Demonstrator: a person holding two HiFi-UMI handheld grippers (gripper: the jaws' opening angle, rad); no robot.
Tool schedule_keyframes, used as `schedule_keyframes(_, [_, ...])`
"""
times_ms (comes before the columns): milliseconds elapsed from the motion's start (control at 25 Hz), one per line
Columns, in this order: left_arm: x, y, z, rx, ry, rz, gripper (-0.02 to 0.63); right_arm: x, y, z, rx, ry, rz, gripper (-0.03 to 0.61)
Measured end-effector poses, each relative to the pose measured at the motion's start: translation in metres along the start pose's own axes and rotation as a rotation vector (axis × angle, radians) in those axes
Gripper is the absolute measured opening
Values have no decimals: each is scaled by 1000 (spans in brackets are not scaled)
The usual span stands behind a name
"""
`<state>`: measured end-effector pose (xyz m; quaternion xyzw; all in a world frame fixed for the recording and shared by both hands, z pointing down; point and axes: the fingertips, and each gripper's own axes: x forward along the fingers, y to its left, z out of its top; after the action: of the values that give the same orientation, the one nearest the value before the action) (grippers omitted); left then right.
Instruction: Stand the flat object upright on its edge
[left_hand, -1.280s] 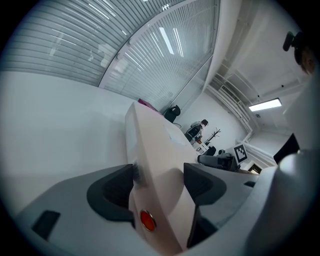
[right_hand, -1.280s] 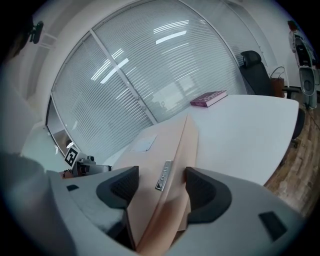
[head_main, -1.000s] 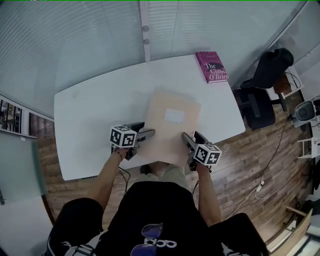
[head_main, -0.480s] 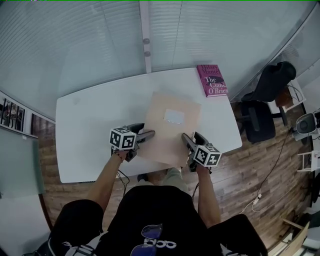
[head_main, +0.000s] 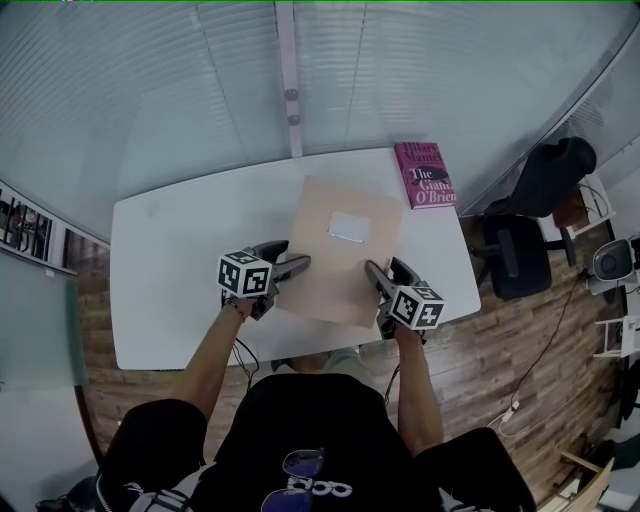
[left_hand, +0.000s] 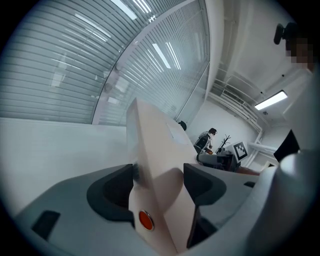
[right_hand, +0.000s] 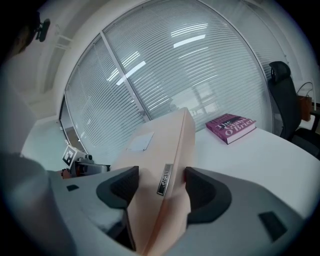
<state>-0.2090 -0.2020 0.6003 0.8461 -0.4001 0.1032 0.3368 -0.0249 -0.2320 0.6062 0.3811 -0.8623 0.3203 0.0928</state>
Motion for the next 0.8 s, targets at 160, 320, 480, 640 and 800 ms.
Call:
schedule_keyframes(160, [5,2,15,14,-14,7,311,5,-4,14,-13,-5,4,305])
schedule_keyframes(320, [10,5,26,18,-28,11,311,11,-8,29,-38,-11,8,305])
schedule_keyframes(480, [15,9,41,32,-42,18,311,17,-11,46,-57,-22,11,305])
schedule_keyframes(640, [19,13,56,46,-54,27,311,24,-14,60,-67,-32,14,305])
schedule_keyframes(800, [23,16,69,58,-62,37,311,31,-17,74,-80,-37,22,305])
